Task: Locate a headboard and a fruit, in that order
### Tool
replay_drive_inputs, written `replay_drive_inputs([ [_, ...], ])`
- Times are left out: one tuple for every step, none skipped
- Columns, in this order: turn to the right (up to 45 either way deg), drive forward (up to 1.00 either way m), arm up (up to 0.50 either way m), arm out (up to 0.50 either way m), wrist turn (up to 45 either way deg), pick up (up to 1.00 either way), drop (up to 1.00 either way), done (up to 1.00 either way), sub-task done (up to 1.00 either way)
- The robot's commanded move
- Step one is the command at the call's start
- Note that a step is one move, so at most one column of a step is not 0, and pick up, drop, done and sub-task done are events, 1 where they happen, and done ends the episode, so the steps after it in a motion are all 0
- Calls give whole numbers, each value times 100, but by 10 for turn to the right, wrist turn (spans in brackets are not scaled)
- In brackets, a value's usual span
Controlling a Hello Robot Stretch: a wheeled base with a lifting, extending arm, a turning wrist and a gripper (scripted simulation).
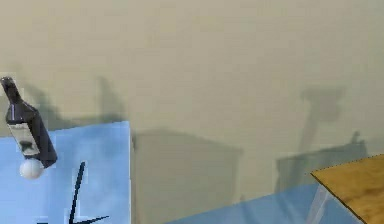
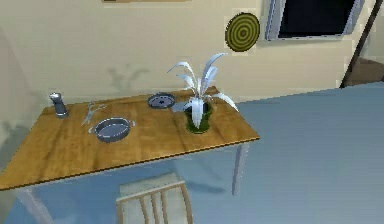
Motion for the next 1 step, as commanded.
replay_drive_inputs([
  [-450,0,0,0,0,0,0,0,0],
])
